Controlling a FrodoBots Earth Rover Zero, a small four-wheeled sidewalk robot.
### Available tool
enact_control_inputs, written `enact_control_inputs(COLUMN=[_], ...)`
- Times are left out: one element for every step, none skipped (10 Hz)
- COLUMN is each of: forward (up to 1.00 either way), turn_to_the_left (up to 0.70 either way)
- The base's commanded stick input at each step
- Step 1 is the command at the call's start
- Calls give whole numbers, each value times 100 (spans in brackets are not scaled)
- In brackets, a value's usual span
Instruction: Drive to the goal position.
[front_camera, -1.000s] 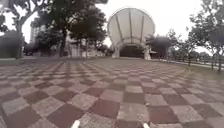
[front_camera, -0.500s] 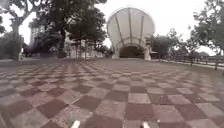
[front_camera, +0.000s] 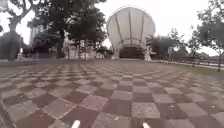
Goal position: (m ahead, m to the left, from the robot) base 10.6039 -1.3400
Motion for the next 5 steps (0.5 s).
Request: enact_control_inputs(forward=[70,70,70,70,70], turn_to_the_left=[0,0,0,0,0])
